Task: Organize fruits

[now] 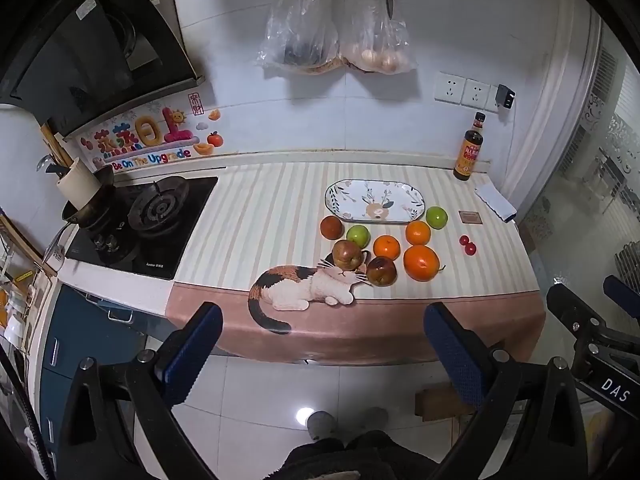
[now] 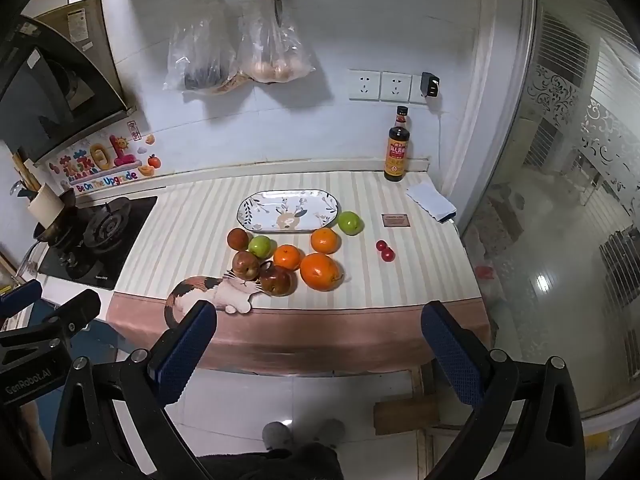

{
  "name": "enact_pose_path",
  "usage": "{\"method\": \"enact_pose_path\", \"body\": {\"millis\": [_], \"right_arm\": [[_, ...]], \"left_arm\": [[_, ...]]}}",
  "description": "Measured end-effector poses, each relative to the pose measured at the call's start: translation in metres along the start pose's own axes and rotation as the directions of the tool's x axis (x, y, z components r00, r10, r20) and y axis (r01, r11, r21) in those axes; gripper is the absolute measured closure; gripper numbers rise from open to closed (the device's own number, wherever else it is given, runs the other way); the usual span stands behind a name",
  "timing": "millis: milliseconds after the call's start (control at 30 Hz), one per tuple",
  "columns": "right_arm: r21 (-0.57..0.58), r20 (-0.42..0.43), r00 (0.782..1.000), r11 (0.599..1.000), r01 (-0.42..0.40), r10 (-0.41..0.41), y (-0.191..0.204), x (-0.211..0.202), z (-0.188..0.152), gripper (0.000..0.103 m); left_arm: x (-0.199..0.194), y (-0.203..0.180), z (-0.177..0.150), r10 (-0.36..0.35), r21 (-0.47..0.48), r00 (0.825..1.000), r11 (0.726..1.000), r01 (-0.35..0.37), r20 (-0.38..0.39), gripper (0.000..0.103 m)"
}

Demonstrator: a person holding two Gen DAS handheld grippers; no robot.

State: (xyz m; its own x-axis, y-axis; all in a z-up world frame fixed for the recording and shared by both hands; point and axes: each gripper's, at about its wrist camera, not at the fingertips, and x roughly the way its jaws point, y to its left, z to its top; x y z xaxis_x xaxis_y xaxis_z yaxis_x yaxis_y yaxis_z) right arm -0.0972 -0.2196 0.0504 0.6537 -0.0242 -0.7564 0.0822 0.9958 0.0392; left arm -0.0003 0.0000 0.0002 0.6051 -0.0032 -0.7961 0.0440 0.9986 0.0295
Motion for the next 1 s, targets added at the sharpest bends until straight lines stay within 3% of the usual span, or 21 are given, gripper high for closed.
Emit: {"method": "enact_pose_path", "body": {"millis": [1000], "right_arm": [[-0.002, 0.014, 1.000, 1.000, -0.001, 0.001, 0.002, -0.009, -0.002, 0.000]], "left_arm": [[-0.014, 0.003, 0.007, 0.002, 0.002, 1.000, 1.000, -0.002, 0.017, 0.000]]}}
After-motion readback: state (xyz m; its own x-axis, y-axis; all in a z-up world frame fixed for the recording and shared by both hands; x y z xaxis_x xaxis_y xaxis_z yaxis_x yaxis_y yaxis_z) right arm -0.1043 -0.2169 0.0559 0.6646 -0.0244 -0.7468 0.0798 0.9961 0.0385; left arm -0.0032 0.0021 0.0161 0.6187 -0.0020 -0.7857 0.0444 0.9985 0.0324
